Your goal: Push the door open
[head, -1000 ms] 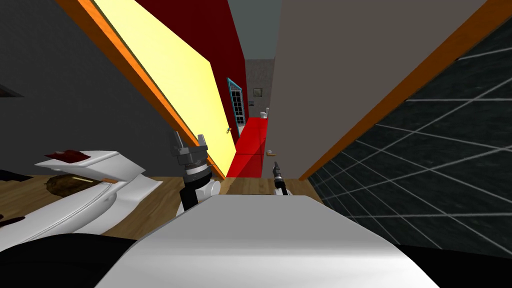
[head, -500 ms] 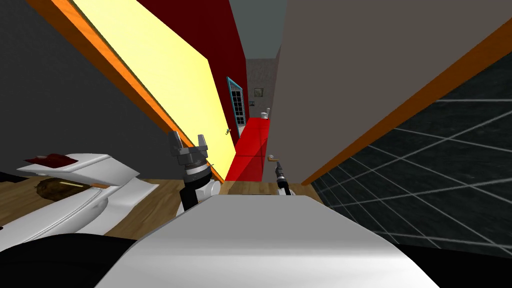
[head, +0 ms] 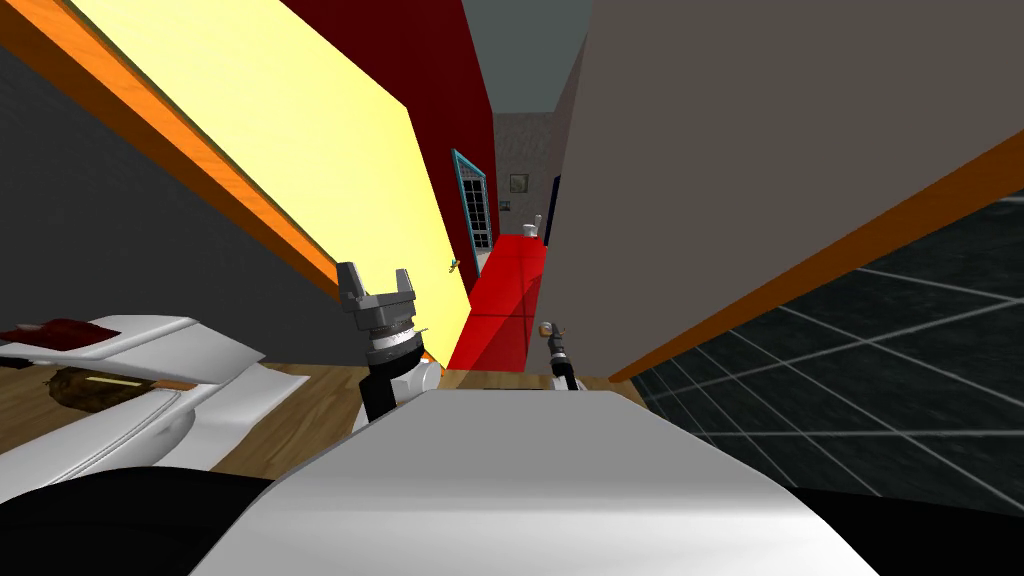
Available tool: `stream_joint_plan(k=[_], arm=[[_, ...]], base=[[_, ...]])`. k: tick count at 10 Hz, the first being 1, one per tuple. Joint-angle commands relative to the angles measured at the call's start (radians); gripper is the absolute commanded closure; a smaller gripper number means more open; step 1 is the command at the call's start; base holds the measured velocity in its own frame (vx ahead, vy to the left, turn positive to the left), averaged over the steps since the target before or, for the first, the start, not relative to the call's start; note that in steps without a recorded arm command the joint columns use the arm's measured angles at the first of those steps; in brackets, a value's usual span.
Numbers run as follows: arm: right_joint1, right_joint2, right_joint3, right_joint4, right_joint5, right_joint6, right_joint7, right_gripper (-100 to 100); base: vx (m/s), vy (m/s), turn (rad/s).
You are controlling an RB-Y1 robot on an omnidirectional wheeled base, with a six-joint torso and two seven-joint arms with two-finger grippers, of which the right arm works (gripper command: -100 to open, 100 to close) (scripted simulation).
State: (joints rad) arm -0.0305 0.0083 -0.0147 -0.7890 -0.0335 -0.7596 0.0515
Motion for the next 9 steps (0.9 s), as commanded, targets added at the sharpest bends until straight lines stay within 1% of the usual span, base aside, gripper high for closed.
stream_joint_plan(k=[1, 6, 7, 9], arm=[[0.0, -0.002, 0.0, 0.001, 0.0, 0.0, 0.0, 100], [0.0, -0.002, 0.0, 0.001, 0.0, 0.0, 0.0, 100], [-0.006, -0.019, -0.014, -0.001, -0.007, 0.001, 0.003, 100], [-0.007, -0.029, -0.024, 0.0, -0.012, 0.001, 0.006, 100]], base=[[-0.011, 0.002, -0.006], [-0.009, 0.0, 0.004], [0.123, 0.012, -0.021], [0.167, 0.055, -0.035]])
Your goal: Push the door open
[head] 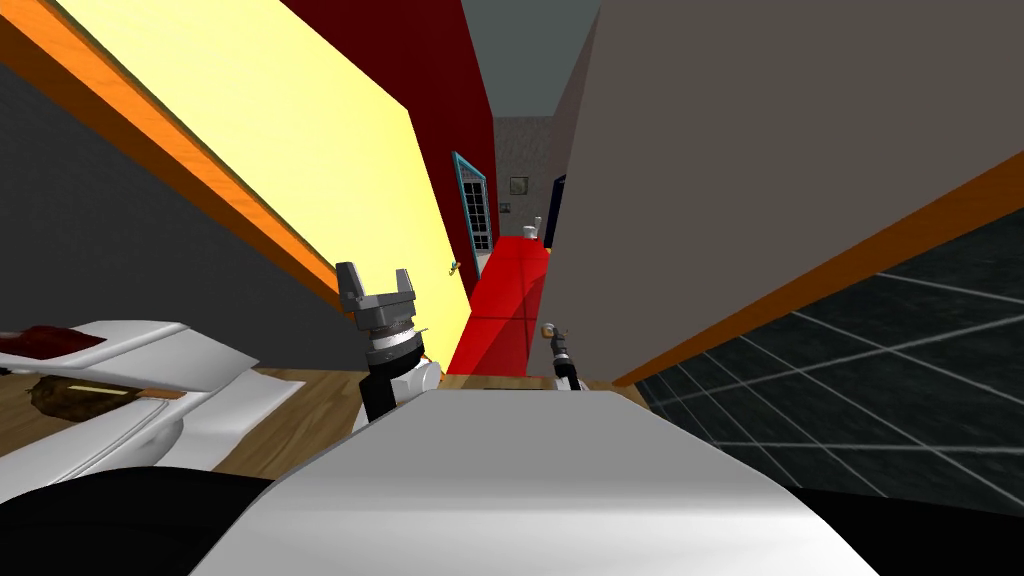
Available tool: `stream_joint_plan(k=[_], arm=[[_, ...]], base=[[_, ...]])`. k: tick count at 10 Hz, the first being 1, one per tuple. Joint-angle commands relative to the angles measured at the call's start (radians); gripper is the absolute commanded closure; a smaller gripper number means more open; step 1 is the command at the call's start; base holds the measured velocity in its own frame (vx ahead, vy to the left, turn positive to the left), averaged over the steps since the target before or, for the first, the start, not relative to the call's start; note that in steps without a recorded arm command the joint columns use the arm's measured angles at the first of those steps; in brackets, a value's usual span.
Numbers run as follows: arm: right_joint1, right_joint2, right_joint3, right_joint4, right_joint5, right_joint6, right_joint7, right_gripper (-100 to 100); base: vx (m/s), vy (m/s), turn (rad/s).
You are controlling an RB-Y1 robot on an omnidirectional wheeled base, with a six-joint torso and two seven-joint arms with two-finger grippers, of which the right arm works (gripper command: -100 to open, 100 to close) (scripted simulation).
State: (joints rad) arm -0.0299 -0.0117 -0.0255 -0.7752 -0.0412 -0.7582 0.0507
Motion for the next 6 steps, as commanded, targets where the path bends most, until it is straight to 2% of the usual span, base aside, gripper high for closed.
stream_joint_plan(k=[1, 2, 3, 6], arm=[[-0.007, -0.016, -0.021, -0.013, -0.009, 0.0, 0.008, 100], [-0.007, -0.016, -0.021, -0.013, -0.009, 0.0, 0.008, 100], [-0.008, -0.026, -0.034, -0.013, -0.016, 0.0, 0.012, 100], [-0.009, -0.042, -0.061, -0.011, -0.029, 0.0, 0.019, 100]], base=[[0.165, 0.037, -0.043], [0.118, 0.031, -0.013], [0.13, 0.042, -0.028], [0.177, 0.042, -0.051]])
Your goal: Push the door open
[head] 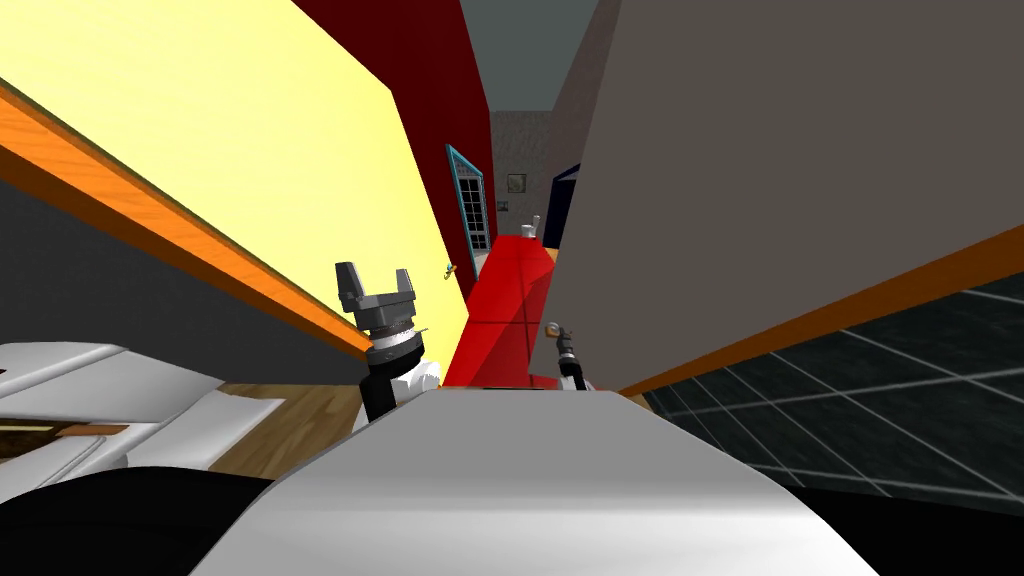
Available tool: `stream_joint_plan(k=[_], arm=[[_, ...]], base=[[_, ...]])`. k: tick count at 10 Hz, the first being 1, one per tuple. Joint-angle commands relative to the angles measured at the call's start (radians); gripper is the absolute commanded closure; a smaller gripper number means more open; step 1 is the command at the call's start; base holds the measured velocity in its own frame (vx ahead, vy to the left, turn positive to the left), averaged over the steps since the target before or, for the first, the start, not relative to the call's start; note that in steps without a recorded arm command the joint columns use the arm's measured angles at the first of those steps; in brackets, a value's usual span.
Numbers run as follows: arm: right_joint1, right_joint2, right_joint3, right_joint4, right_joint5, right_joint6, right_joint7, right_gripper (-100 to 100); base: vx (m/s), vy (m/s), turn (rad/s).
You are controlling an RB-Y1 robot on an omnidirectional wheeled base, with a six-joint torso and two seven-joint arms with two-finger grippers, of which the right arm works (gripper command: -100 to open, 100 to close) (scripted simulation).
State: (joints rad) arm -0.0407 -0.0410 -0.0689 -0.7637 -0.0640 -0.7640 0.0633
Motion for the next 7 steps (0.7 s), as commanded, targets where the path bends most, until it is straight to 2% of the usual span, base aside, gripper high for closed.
stream_joint_plan(k=[1, 3, 4, 5, 7], arm=[[0.002, -0.017, -0.029, -0.022, -0.012, 0.006, 0.009, 100], [0.001, -0.022, -0.041, -0.021, -0.018, 0.006, 0.012, 100], [0.0, -0.027, -0.059, -0.02, -0.028, 0.006, 0.017, 100], [0.0, -0.027, -0.059, -0.02, -0.028, 0.006, 0.017, 100], [0.0, -0.03, -0.084, -0.018, -0.041, 0.006, 0.023, 100]], base=[[0.193, 0.057, -0.067], [0.168, 0.075, -0.058], [0.123, 0.04, -0.065], [0.116, 0.038, -0.038], [0.172, 0.053, -0.064]])
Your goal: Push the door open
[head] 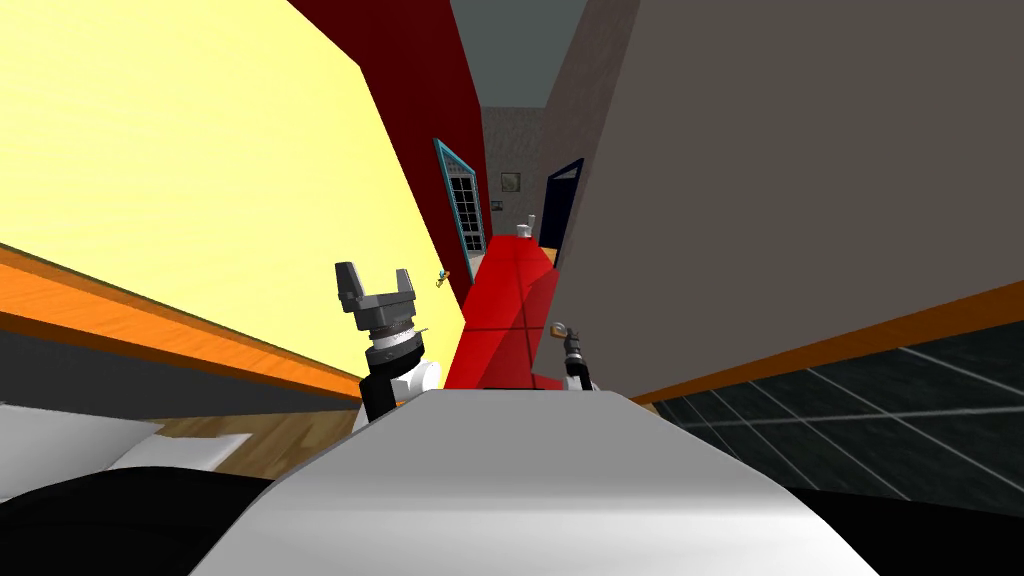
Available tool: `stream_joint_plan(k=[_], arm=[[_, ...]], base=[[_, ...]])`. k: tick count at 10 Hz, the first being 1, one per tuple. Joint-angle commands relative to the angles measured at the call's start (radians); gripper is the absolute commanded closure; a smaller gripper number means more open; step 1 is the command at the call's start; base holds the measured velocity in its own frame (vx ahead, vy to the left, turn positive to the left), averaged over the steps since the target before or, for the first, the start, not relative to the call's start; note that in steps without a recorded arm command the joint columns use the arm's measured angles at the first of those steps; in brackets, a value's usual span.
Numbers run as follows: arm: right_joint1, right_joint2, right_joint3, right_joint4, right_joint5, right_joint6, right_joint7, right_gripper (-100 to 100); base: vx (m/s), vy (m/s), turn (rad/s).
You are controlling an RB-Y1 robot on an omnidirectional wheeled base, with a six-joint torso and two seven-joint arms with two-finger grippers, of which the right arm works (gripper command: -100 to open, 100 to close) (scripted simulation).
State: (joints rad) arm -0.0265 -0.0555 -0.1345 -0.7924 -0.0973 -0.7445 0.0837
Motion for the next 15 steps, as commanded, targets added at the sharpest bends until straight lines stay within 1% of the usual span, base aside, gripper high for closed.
stream_joint_plan(k=[1, 4, 6, 7, 9, 14, 15], arm=[[-0.015, -0.015, -0.031, 0.012, -0.014, -0.014, 0.006, 100], [-0.016, -0.011, -0.068, 0.014, -0.033, -0.014, 0.015, 100], [-0.016, -0.011, -0.068, 0.014, -0.033, -0.014, 0.015, 100], [-0.017, -0.004, -0.09, 0.015, -0.045, -0.014, 0.021, 100], [-0.018, 0.003, -0.106, 0.016, -0.053, -0.014, 0.025, 100], [-0.019, 0.031, -0.144, 0.019, -0.073, -0.014, 0.035, 100], [-0.01, 0.02, -0.146, 0.016, -0.073, -0.011, 0.033, 100]], base=[[0.153, 0.076, -0.078], [0.193, 0.08, -0.091], [0.083, 0.018, -0.003], [0.119, 0.063, -0.054], [0.167, 0.057, -0.084], [0.178, 0.058, -0.067], [0.065, 0.012, -0.043]])
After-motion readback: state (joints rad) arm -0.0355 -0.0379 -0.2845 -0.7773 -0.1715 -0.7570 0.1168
